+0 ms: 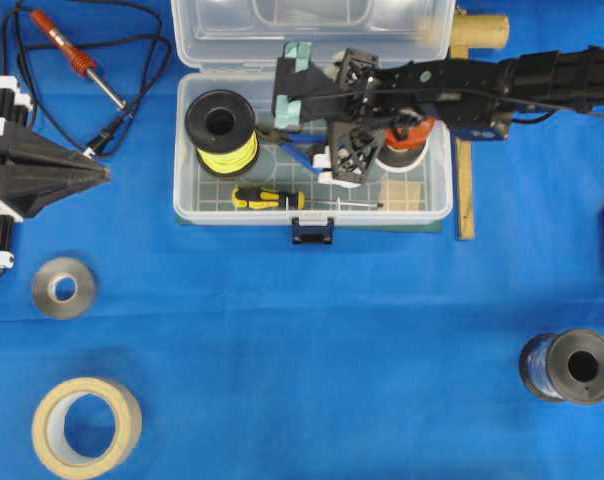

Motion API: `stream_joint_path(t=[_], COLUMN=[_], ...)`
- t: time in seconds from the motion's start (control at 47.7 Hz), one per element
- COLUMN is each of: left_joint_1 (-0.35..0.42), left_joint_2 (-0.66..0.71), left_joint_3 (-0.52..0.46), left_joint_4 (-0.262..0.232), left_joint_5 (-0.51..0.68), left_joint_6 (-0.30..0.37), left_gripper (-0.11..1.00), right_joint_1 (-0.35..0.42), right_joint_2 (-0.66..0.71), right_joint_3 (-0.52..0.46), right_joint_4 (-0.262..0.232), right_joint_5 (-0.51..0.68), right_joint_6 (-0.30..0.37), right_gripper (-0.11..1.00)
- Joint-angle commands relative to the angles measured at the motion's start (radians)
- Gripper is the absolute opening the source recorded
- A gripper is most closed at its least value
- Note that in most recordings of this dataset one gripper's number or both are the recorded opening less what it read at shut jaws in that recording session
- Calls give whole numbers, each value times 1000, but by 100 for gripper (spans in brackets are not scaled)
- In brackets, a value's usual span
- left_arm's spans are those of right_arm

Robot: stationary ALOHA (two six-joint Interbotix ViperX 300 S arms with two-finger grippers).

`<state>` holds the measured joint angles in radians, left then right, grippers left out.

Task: Pick the nipper from the toolbox among several items.
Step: 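Close the right gripper on the blue pliers handles and lift, then carry the held pliers out of the toolbox toward the front right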

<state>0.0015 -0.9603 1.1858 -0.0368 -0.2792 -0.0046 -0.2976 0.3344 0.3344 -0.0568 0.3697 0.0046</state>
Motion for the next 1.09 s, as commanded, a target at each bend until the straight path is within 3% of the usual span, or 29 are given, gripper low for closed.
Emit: stream_joint_path(t=[0.0,0.189,0.524,0.901,1.069], left_joint_1=[-2,-2,-2,-2,-2], left_joint_2=[8,8,5,2,2], left_joint_3=[-9,-9,-9,-11,-9], left_joint_4=[-2,-2,-2,-2,-2], left_joint_5=[-3,3,2,3,3], left_joint_6=[-2,-2,-2,-2,-2], left_gripper=[0,0,0,0,0], right_joint_1=[-5,6,2,-8,31], right_joint_2=[11,11,-67,-348,-454], right_joint_3=[2,2,2,2,25], right_joint_4=[-9,-11,-5,-5,-5], right_joint_5=[-2,9,11,112,117], right_joint_6=[-6,-44,-44,-38,-31], right_gripper=[63,14,13,13,13])
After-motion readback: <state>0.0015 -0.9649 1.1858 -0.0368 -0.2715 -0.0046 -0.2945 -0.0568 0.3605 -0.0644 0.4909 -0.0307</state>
